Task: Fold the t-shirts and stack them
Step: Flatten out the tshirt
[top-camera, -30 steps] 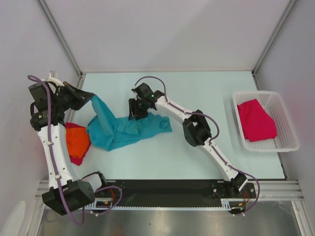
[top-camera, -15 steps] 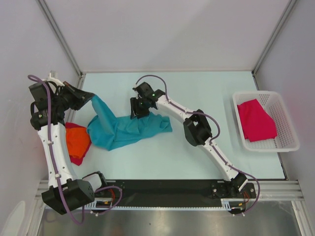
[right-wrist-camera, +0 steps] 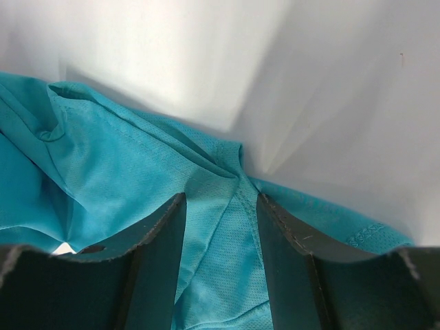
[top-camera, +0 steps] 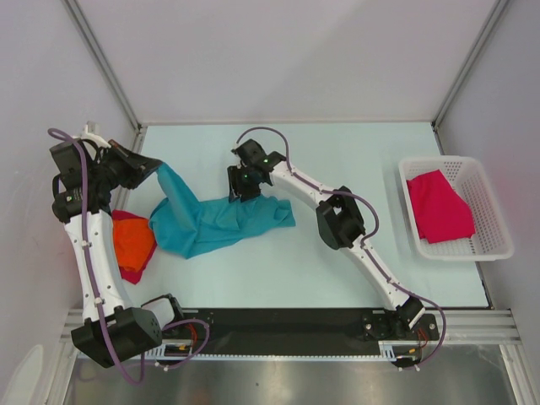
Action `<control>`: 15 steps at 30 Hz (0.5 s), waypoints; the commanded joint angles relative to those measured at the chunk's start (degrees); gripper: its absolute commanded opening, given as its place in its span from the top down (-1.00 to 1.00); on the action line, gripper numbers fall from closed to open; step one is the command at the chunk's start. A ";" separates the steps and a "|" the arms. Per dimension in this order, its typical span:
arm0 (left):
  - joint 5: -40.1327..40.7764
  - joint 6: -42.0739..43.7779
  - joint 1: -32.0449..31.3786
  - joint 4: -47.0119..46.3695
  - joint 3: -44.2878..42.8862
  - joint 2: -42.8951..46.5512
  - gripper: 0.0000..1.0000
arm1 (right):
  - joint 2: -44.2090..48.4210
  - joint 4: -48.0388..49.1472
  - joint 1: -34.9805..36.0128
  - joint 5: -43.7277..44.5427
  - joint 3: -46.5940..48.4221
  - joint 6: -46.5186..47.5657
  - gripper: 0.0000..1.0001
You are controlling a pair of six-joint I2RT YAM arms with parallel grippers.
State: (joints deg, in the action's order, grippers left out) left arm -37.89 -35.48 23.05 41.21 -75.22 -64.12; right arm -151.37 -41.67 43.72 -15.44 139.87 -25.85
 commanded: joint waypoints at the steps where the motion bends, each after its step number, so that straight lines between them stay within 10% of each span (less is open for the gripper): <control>1: -0.34 0.94 0.24 -2.01 -0.28 0.13 1.00 | 2.22 0.18 0.40 -0.29 0.13 0.36 -0.01; 15: 0.01 0.59 0.33 -2.36 -0.45 -0.39 1.00 | -0.85 3.26 2.50 -3.98 3.30 -2.89 0.04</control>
State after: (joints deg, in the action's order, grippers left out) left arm -37.80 -35.48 23.05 41.17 -75.22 -64.62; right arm -151.41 -40.86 45.17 -17.23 140.38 -27.29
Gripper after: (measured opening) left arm 0.005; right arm 0.488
